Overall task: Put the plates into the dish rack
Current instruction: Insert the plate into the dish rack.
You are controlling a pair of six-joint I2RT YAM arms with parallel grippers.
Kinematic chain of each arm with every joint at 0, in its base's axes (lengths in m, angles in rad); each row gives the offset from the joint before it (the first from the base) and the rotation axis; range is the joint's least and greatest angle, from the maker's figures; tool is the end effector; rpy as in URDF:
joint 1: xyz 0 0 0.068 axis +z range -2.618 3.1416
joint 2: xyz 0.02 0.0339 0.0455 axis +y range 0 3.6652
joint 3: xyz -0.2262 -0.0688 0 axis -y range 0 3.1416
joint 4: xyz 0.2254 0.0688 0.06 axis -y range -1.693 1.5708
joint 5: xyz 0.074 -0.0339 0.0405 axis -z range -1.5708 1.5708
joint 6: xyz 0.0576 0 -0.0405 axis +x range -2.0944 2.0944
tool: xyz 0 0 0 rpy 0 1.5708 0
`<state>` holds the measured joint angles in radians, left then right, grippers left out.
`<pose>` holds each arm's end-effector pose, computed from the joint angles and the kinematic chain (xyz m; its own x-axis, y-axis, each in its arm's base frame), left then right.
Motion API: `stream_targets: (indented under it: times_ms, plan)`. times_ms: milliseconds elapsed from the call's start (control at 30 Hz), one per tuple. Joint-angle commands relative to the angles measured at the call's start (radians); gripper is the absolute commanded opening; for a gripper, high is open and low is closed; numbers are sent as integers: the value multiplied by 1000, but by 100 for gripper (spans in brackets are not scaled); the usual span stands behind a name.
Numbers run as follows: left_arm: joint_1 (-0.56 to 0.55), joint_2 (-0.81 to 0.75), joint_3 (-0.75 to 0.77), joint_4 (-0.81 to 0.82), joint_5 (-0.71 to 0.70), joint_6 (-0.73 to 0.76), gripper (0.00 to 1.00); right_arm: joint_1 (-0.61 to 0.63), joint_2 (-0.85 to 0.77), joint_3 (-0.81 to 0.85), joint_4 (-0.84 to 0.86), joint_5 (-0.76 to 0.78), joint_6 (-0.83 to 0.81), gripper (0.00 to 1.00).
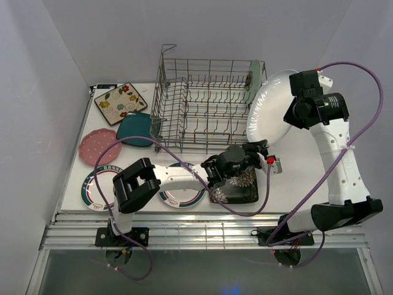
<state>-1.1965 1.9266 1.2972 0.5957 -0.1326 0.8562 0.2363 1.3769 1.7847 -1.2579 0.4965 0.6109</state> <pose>0.1706 -0.4136 0.2369 0.6523 0.3872 -0.6516 0.5822 0.2944 0.7578 0.2415 0.0299 0.3863 -0.5411 0.3885 -0.7458 0.5007 0.8614 0.0854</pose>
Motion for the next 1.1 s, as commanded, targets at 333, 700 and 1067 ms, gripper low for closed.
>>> stream_targets:
  times_ms: [333, 700, 1067]
  plan:
    - [-6, -198, -16, 69, -18, -124, 0, 6, 126, 195, 84, -13, -48, 8]
    - [-26, -193, 11, 27, -65, -292, 0, 14, 258, 354, 45, -41, -132, 8]
    - [-52, -238, 105, -131, -58, -428, 0, 14, 320, 478, 22, -69, -209, 8]
